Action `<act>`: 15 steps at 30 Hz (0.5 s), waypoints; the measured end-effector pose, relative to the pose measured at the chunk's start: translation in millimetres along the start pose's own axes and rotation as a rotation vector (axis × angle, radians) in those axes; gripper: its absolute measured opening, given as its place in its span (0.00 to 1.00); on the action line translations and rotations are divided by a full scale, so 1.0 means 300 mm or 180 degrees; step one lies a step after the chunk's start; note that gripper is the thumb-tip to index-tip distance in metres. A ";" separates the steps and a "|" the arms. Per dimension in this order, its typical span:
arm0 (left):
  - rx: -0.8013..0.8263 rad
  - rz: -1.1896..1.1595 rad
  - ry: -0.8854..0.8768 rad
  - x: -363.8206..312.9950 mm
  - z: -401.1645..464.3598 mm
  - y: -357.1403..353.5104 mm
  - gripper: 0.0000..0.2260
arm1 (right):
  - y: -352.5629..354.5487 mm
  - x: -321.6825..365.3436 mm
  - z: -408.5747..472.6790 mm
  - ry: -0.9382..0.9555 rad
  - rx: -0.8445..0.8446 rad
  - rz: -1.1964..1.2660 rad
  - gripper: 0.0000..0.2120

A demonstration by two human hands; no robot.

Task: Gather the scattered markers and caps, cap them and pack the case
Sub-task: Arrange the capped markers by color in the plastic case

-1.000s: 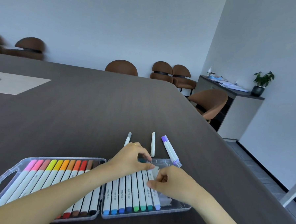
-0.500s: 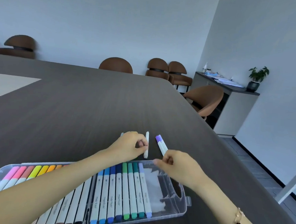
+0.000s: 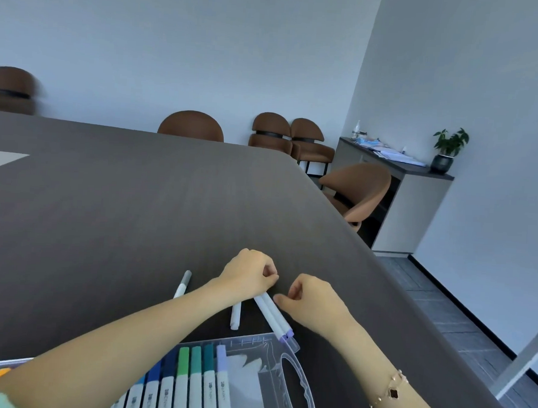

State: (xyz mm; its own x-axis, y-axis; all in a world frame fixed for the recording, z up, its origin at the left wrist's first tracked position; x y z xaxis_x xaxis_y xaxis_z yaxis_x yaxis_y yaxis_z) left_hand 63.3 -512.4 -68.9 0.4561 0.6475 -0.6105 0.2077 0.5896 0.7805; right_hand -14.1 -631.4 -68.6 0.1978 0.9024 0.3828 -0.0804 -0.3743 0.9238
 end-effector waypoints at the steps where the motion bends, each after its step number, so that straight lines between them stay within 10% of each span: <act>1: -0.0046 0.0000 0.0017 0.005 -0.006 0.008 0.08 | -0.008 0.005 -0.004 0.0029 0.0101 -0.0074 0.13; 15: -0.0442 0.0538 0.0451 0.062 -0.115 0.081 0.12 | 0.012 0.133 -0.058 0.0358 0.0262 -0.1121 0.10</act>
State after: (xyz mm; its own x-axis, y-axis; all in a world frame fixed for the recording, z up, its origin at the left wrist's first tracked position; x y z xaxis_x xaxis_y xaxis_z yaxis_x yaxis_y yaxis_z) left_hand 47.0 -469.2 -65.9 0.3463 0.7979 -0.4933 0.0137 0.5215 0.8531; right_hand -23.4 -593.0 -50.0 0.0905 0.9949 0.0438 0.0532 -0.0487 0.9974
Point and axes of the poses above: each hand's wrist, its own z-axis towards the middle knuckle, its own y-axis out of the back of the hand, x = y × z, the point moved 5 cm from there along z, towards the middle knuckle, and after that the axes turned 8 degrees about -z, right-handed, at the moved point
